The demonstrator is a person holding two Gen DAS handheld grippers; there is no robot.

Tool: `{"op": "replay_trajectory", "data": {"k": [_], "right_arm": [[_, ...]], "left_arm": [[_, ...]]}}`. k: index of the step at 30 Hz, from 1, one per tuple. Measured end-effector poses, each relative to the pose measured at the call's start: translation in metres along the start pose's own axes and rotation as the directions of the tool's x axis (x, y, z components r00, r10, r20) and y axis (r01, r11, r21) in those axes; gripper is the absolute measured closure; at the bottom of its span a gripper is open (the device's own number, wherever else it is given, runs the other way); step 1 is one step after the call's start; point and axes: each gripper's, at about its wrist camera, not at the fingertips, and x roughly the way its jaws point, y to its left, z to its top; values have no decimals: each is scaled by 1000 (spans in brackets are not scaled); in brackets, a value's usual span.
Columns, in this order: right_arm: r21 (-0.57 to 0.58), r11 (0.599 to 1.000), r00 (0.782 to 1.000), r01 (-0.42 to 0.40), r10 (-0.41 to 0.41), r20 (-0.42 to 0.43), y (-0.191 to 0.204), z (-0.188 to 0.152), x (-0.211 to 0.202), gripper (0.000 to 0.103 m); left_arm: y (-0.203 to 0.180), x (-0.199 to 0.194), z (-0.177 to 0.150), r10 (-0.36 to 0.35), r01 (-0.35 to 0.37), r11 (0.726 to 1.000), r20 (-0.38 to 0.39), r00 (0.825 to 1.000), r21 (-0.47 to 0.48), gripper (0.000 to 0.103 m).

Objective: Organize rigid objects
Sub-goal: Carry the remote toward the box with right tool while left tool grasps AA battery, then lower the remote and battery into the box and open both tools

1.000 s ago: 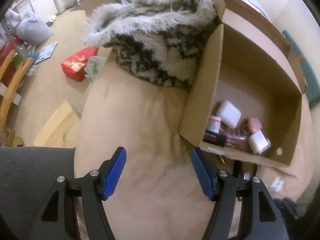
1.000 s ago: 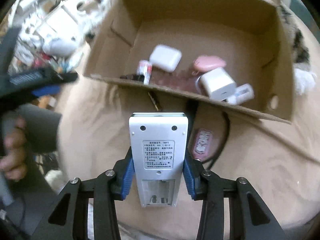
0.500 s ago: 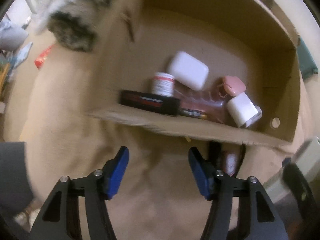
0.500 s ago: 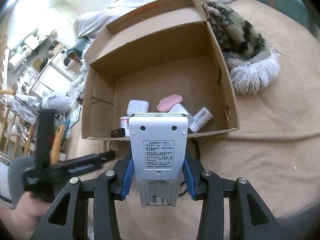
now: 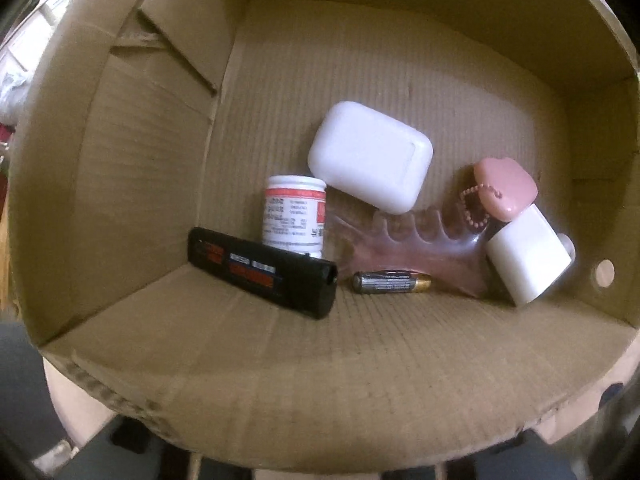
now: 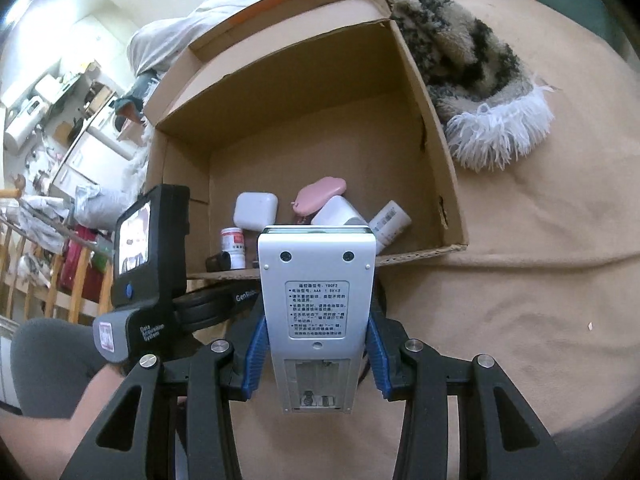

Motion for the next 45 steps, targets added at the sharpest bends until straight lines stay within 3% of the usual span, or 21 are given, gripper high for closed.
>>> {"op": "replay_trajectory", "data": {"k": [11, 27, 33, 38, 45], "right_arm": [[-9, 1000, 1000, -6, 6, -6, 2, -1, 1, 58], [-50, 999, 1000, 4, -3, 22, 9, 8, -12, 58], [-68, 998, 999, 3, 0, 53, 14, 27, -23, 58], [-87, 996, 995, -3, 11, 95, 19, 52, -28, 58], [-68, 998, 981, -16, 28, 192, 20, 92, -33, 58]], "left_arm": [[9, -20, -16, -36, 39, 997, -50, 998, 73, 94], [62, -104, -36, -95, 86, 991, 85, 992, 98, 94], [49, -136, -21, -120, 103, 988, 160, 980, 114, 94], [34, -153, 14, -109, 78, 988, 237, 965, 136, 94], [21, -146, 52, -86, 45, 987, 268, 960, 155, 94]]}}
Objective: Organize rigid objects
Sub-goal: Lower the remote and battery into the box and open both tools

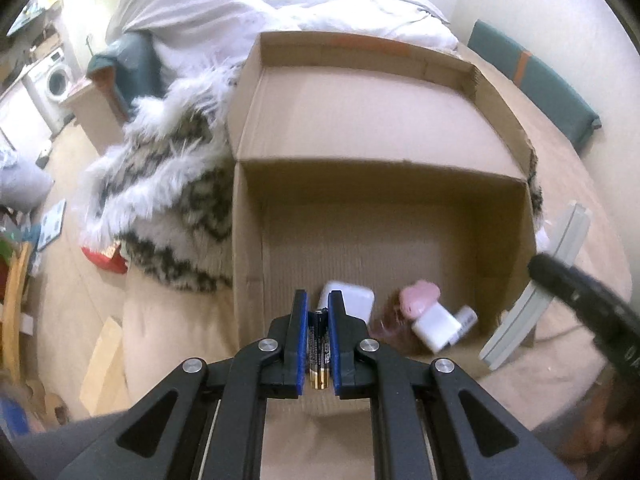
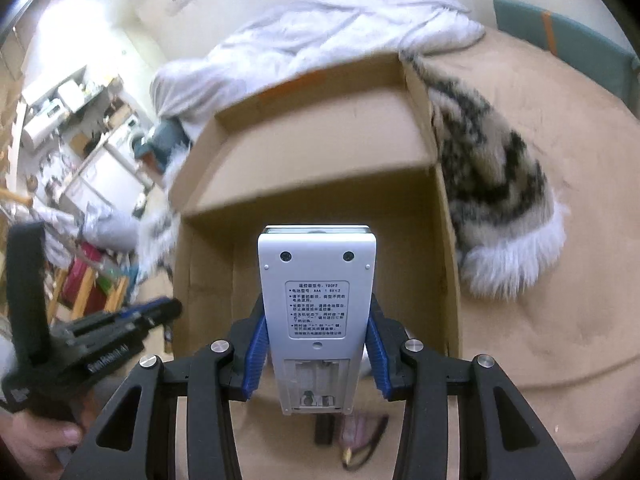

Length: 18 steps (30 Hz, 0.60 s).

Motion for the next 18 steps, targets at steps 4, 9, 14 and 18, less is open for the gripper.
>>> {"op": "replay_trajectory", "data": {"k": [4, 9, 14, 18], "right_arm": [[4, 1000, 1000, 9, -9, 11, -3, 14, 13, 58], [-73, 993, 996, 88, -87, 13, -3, -1, 37, 58], [-105, 988, 991, 109, -117, -71, 0, -8, 65, 58], [-113, 987, 987, 113, -125, -102, -1, -7, 81, 58]], "left_arm": [[-5, 20, 4, 29, -29, 999, 3, 1000, 34, 94], [-8, 48, -6, 40, -41, 996, 7, 999, 85, 94], [-7, 60, -11, 19, -18, 997, -12, 1000, 73, 94], [-4, 64, -10, 8, -7, 998, -30, 1000, 62, 94]]}}
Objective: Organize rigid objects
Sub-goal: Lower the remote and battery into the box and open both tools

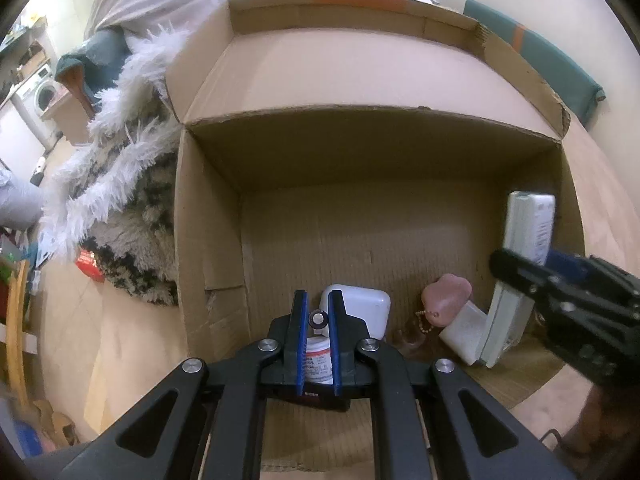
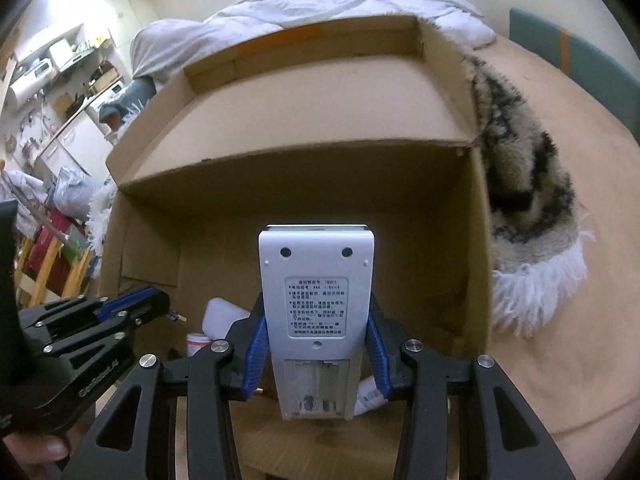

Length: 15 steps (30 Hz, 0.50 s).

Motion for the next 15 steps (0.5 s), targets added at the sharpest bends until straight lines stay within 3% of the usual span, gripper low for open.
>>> {"op": "replay_trajectory", "data": {"k": [3, 11, 15], "right_arm": [[-18, 999, 999, 41, -41, -27, 1, -3, 10, 58], [10, 998, 996, 59, -58, -68, -5, -5, 24, 57], [-34, 995, 995, 95, -97, -38, 3, -4, 22, 57]], "left_arm": [[3, 4, 2, -7, 7, 1000, -15, 1000, -5, 94], [10, 15, 4, -5, 3, 999, -51, 999, -36, 94], [8, 21, 3, -7, 5, 1000, -69, 998, -24, 94]]}}
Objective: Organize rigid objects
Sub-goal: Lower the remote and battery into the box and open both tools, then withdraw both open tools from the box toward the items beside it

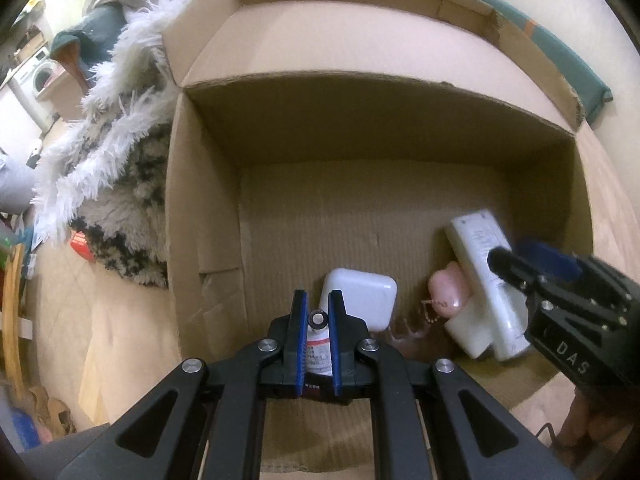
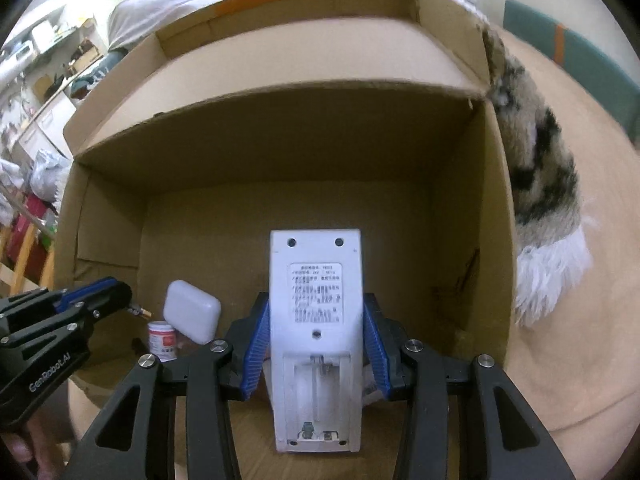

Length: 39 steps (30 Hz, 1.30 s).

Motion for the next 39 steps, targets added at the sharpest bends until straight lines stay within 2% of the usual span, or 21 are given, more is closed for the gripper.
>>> {"op": "replay_trajectory", "data": {"k": [4, 8, 12, 14, 16, 17, 18, 20, 29, 35, 39], "right_arm": [[8, 1000, 999, -21, 20, 25, -1, 0, -5, 48], [16, 999, 996, -45, 44, 80, -2, 3, -15, 29], [31, 997, 994, -74, 71, 80, -4, 4, -16, 26], [43, 993, 991, -107, 103, 84, -5, 5, -17, 25], [43, 991, 987, -127, 122, 104, -6, 6, -22, 16], [42, 991, 986, -124, 119, 118, -6, 6, -24, 7], [42, 991, 985, -124, 117, 129, -6, 6, -27, 4], [45, 991, 985, -124, 118, 127, -8, 6, -27, 4], [58, 992, 988, -116, 109, 113, -9, 8, -24, 4], [81, 989, 981, -122, 108, 161, -15, 4, -38, 4], [84, 990, 979, -117, 101, 176, -17, -1, -48, 4]], "left_arm": [[-2, 5, -3, 13, -13, 1000, -5, 1000, 13, 94], [-5, 6, -3, 30, -30, 999, 3, 1000, 24, 94], [-14, 2, -5, 52, -52, 998, 16, 999, 38, 91], [-21, 1, -6, 58, -59, 997, 12, 998, 54, 79], [-24, -1, -6, 55, -56, 997, 13, 998, 56, 59], [-25, -2, -6, 57, -58, 997, 20, 998, 54, 54], [-26, -4, -5, 58, -60, 997, 31, 998, 53, 48], [-28, -7, -4, 61, -63, 997, 44, 997, 51, 42], [-28, -14, 0, 86, -87, 996, 45, 995, 27, 42], [-17, -42, 0, 62, -65, 998, 139, 988, 19, 42], [-13, -58, 1, 86, -88, 996, 178, 980, 0, 42]]}}
